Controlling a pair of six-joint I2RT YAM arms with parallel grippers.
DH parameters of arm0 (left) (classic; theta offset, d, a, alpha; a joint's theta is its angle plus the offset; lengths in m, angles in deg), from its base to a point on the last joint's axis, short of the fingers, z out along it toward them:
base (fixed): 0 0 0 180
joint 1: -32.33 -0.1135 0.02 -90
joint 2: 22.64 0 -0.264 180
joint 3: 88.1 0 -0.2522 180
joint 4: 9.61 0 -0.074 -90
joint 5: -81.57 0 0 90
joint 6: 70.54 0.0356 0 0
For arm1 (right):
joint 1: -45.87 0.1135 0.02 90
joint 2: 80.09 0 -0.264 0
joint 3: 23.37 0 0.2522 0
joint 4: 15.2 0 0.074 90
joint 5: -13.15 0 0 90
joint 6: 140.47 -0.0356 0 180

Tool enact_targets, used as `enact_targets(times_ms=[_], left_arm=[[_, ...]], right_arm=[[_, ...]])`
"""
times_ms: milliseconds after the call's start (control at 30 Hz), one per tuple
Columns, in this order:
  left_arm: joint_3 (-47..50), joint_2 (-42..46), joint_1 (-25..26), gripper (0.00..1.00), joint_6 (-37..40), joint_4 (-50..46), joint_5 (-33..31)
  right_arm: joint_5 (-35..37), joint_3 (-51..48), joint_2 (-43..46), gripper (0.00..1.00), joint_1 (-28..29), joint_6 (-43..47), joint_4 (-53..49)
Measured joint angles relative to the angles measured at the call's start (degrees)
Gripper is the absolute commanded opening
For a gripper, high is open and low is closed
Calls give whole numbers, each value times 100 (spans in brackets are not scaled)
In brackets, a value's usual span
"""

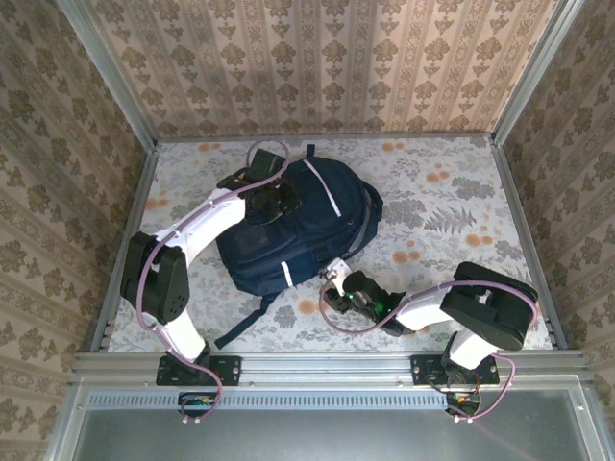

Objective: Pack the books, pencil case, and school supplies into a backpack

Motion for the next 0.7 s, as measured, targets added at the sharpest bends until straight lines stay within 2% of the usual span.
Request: enact_targets(times_ms=[233, 433, 600, 700], left_arm=[[0, -2, -4, 0, -61, 2, 20], [0, -17, -44, 0, -101, 7, 105], [0, -20, -50, 0, -109, 9, 111], [0, -28, -66, 0, -142, 22, 146]], right_arm=[[433, 140, -658, 50, 284, 2, 538], [713, 439, -966, 49, 304, 7, 629], [896, 612, -1178, 46, 315, 28, 717], [1008, 706, -1259, 41, 315, 50, 737]])
